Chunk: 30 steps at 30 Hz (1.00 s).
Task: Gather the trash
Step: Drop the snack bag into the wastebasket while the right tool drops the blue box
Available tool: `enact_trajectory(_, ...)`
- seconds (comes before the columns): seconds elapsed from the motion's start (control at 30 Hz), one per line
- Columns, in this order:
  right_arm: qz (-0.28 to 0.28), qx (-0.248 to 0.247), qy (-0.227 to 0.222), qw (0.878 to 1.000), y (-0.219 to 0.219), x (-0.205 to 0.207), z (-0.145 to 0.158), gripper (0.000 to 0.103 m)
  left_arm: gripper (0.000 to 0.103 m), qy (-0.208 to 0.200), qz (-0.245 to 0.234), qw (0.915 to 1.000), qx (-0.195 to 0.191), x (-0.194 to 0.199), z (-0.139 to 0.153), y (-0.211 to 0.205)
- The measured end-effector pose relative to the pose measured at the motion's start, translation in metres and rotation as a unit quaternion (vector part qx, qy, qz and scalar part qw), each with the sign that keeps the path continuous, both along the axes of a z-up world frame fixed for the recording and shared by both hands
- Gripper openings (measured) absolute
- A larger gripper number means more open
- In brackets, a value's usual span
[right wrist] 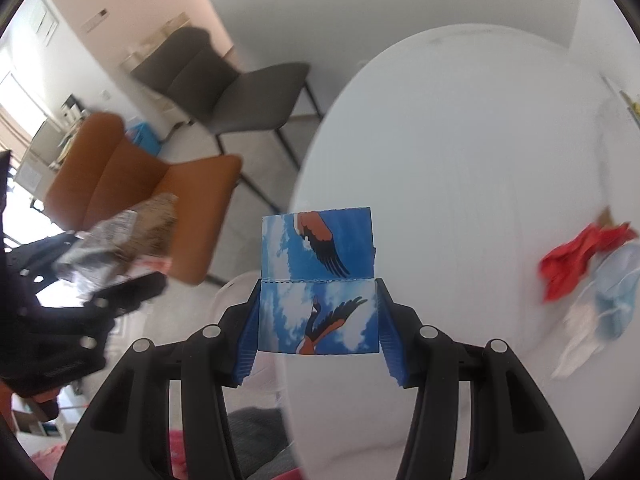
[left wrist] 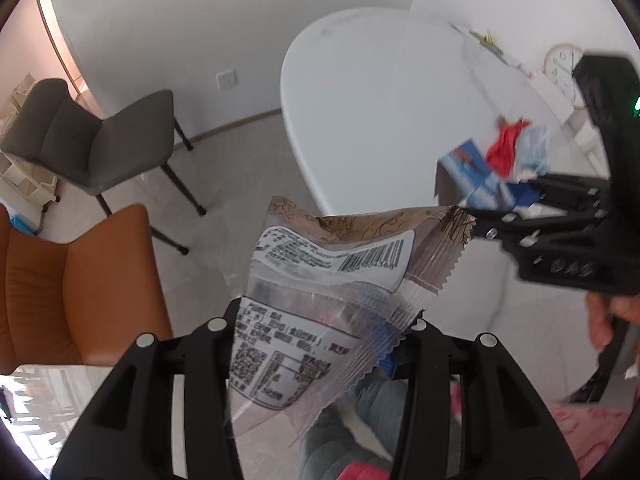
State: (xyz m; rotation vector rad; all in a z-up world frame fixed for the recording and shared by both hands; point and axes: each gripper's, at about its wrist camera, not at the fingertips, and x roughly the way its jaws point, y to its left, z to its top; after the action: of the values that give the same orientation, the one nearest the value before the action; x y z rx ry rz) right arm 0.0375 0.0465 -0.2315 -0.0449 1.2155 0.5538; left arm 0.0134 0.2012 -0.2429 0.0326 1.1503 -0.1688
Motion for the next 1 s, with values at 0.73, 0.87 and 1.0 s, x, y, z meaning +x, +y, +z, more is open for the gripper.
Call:
enact_trajectory(0.73, -0.008, -0.001, 0.004, 1.0, 0.042, -0.047, 0.002, 0.052, 0.08, 0.05, -0.033, 0.9982, -0.004, -0.065, -0.056, 0.038)
enact_trajectory(0.87, -0.005, 0.0, 0.002, 1.0, 0.04, -0.047, 0.0, 0.052, 0.08, 0.036, -0.026, 0.999, 0.0, -0.069, -0.045, 0.041)
enact_trajectory(1.0, 0.002, 0.0, -0.002, 1.0, 0.042, -0.052, 0.003, 0.052, 0.08, 0.017, -0.009, 0.9997, 0.014, -0.072, -0.026, 0.045)
